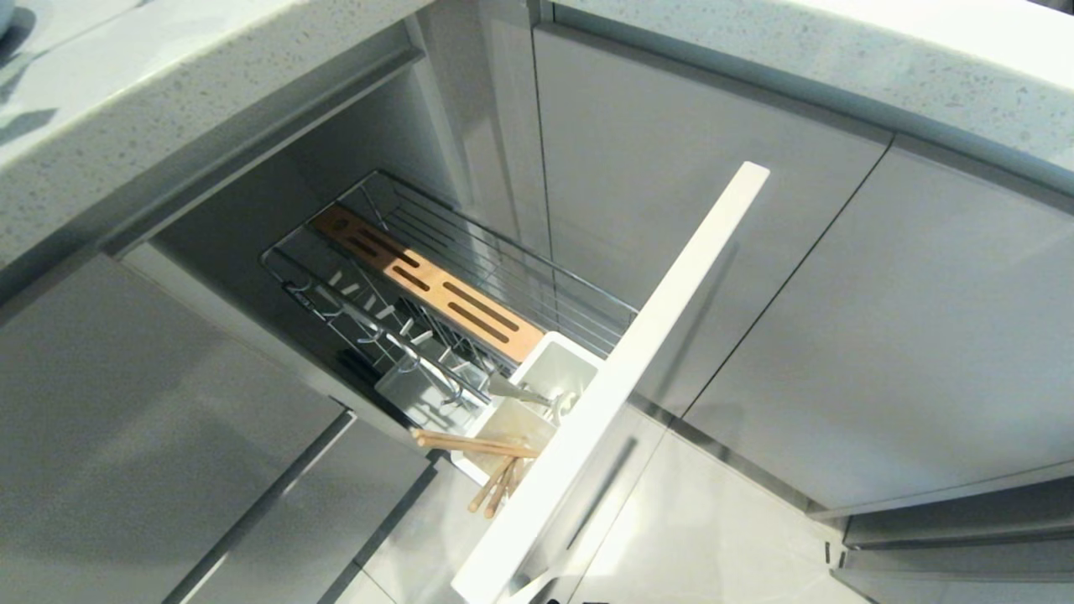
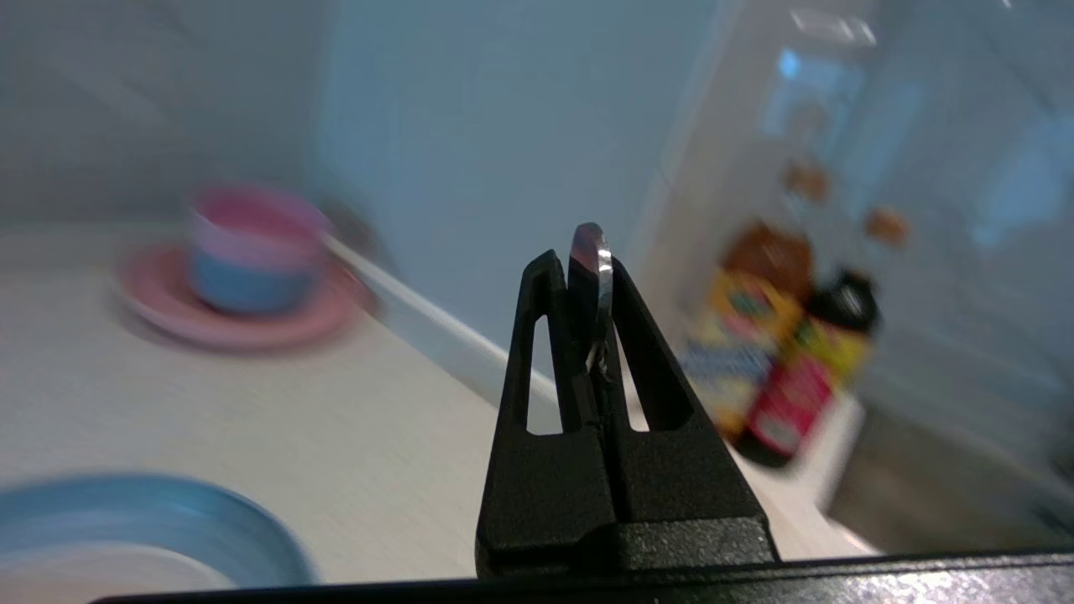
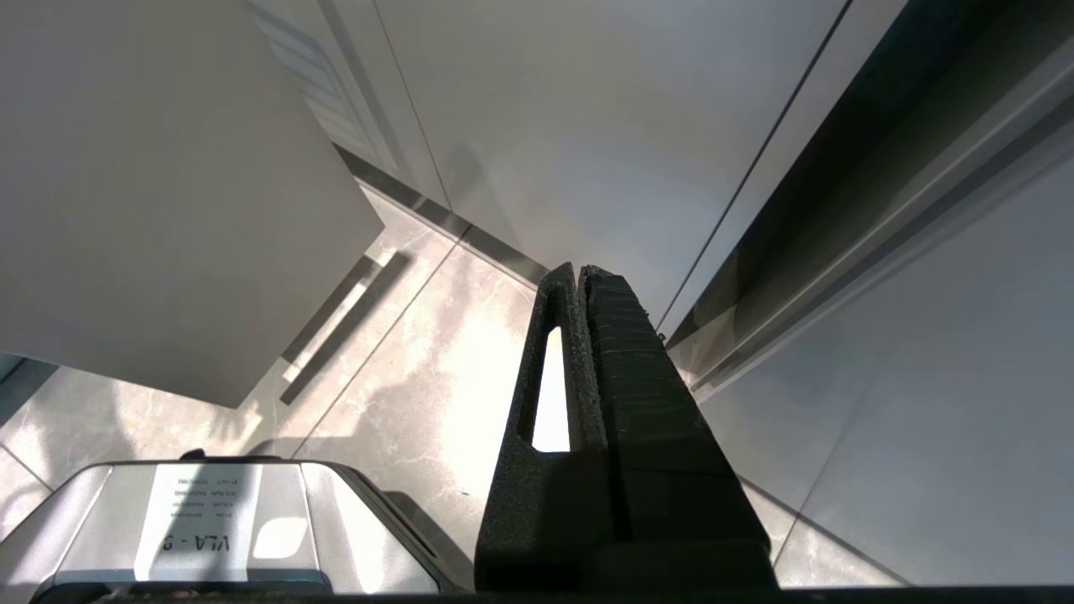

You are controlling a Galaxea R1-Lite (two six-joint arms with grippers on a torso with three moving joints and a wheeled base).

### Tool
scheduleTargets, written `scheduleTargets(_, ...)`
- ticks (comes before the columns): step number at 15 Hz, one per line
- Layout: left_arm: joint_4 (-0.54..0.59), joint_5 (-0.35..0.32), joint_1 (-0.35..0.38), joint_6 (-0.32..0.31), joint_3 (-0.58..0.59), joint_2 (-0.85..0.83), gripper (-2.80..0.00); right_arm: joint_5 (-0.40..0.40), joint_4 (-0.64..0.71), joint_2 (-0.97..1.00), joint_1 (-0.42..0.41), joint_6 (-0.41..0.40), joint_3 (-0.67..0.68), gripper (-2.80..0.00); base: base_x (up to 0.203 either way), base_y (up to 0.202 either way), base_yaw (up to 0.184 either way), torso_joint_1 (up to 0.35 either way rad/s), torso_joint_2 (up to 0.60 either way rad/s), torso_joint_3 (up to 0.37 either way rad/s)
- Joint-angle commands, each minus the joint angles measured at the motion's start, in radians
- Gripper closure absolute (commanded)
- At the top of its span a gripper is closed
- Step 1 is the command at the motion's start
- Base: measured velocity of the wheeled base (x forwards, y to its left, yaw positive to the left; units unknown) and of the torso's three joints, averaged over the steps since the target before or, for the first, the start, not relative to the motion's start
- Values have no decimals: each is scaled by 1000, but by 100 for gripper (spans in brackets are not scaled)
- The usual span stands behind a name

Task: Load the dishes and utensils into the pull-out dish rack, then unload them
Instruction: Take the fork out of the cupboard

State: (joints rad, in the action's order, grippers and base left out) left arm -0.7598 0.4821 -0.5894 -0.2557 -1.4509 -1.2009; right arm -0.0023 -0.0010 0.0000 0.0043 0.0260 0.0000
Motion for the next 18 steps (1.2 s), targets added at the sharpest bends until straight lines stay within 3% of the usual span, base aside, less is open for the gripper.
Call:
scheduleTargets(1,-20,-2,111,-1,-9,72,0,-1,0,0,0,0,1,0,0,0,0,0,0,0)
scheduleTargets(5,-52,-4,307,15,-18,124,0,-1,0,0,0,0,1,0,0,0,0,0,0,0)
scheduleTargets(7,-65,-3,488,75,-24,142,0,0,0,0,0,0,2,0,0,0,0,0,0,0)
scheduleTargets(11,-48,-16,838,289,19,193,0,0,0,0,0,0,2,0,0,0,0,0,0,0)
scheduleTargets(14,-43,-141,1108,517,163,233,0,0,0,0,0,0,2,0,0,0,0,0,0,0)
scheduleTargets(15,-43,-182,1164,587,234,244,0,0,0,0,0,0,0,0,0,0,0,0,0,0)
scheduleTargets(18,-51,-230,1193,708,388,259,0,1,0,0,0,0,1,0,0,0,0,0,0,0)
